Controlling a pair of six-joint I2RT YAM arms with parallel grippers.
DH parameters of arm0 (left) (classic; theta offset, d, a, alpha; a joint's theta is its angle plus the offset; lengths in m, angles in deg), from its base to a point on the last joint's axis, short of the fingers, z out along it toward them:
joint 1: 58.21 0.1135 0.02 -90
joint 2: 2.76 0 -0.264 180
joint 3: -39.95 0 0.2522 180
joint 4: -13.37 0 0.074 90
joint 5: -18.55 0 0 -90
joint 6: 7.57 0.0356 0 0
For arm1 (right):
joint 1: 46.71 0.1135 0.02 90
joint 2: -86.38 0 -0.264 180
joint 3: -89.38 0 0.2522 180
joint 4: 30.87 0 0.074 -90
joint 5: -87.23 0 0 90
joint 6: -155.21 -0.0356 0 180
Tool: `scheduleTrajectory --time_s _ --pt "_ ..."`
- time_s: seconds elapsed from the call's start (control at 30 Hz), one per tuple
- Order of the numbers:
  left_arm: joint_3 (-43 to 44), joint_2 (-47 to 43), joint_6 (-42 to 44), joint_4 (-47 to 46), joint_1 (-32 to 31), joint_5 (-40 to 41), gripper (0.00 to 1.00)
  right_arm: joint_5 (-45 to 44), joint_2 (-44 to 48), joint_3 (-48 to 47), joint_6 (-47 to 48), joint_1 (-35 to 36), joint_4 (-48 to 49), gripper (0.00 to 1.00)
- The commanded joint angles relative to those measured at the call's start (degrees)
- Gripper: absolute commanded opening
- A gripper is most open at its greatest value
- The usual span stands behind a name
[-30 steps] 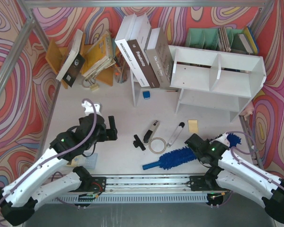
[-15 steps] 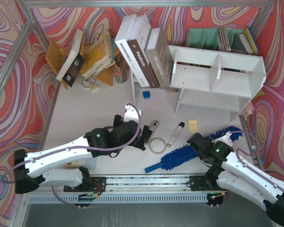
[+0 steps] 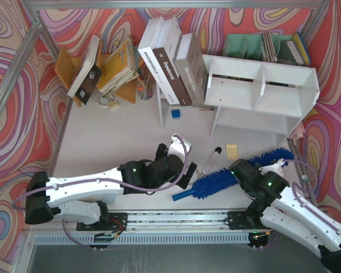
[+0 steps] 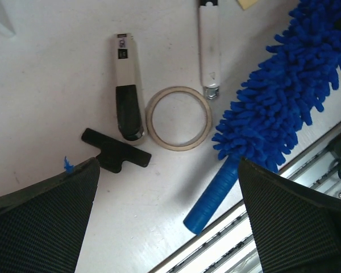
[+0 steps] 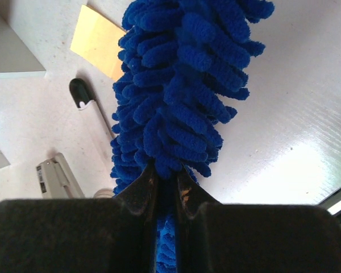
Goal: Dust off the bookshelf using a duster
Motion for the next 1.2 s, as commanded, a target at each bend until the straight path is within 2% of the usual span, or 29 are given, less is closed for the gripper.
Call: scheduleTrajectory --time_s 0.0,0.8,0.97,1.1,1.17 --pt "-3.3 0.2 4.1 -6.9 -1.0 -2.1 0.98 -3.0 1.3 -3.2 -2.4 -0.4 -2.4 0.0" --pt "-4.2 3.6 10.6 -7.7 -2.1 -14.2 0.96 -5.3 4.6 -10.4 -1.0 -0.4 -3.6 0.0" --pt "-5.8 4.0 10.9 -10.1 -2.1 -13.7 0.96 -5.8 5.0 -12.8 -0.2 -0.4 -4.0 0.0" --pt "-7.4 4.0 10.8 -12.7 -2.1 -13.5 0.94 -6.2 5.0 -14.4 0.1 -0.4 -4.7 0.0" --pt "-7.5 4.6 11.0 -13.3 -2.0 -13.8 0.89 -6.1 5.0 -14.8 0.3 -0.4 -4.7 0.0"
